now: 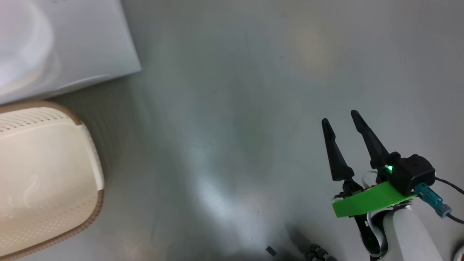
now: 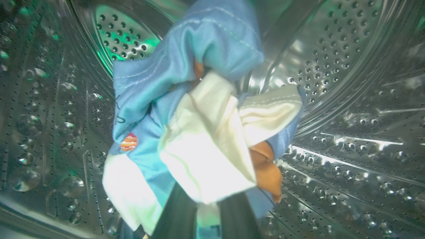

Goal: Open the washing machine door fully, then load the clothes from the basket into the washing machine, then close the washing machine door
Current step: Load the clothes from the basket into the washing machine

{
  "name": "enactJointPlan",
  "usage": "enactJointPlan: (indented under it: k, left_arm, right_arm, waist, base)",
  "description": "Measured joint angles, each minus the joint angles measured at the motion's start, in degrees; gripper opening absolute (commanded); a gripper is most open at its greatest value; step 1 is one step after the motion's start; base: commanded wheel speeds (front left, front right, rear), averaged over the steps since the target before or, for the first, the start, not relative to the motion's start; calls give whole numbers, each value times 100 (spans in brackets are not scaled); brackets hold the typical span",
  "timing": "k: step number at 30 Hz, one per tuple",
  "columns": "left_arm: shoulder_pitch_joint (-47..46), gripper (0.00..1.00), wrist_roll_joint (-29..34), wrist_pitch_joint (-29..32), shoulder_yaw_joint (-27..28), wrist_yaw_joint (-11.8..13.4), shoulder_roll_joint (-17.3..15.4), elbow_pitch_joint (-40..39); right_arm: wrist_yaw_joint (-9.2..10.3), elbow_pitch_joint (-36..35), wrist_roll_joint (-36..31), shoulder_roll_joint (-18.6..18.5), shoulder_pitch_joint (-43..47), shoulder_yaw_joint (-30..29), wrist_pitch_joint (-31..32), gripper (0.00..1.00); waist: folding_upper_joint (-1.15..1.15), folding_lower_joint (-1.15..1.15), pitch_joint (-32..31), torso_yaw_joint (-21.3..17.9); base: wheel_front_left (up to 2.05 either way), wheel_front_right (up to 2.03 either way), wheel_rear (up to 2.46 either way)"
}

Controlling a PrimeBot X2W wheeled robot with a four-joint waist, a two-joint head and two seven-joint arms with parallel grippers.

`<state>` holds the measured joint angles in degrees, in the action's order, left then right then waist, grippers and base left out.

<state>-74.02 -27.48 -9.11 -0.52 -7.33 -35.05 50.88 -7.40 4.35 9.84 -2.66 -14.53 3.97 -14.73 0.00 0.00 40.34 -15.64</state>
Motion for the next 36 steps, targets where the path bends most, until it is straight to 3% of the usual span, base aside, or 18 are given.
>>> enactJointPlan:
  k: [13,25,28,29,36]
  left_arm:
    - [-993,0,208,-119,-425,0,-163,1139]
    - [-1275,1,148,-409,-679,0,-88,1454]
    - [-1318,56,100,-460,-778,0,-86,1470]
    - [-1324,100,101,-463,-805,0,-89,1474]
    - [-1326,100,47,-512,-918,0,-91,1616]
  right_arm:
    - [0,-27,44,4,-201,89,0,100]
    - [0,-36,42,4,-322,55,0,100]
    - [0,-36,36,4,-326,52,0,100]
    - [0,-36,35,4,-330,52,0,100]
    - [0,-25,36,4,-338,52,0,100]
  waist:
    - [0,0,440,-205]
    - [0,0,522,-108]
    - [0,0,519,-87]
    - [0,0,517,-81]
    - [0,0,470,-81]
  base:
    - [0,0,0]
    - [0,0,0]
    - [0,0,0]
    - [0,0,0]
    - [0,0,0]
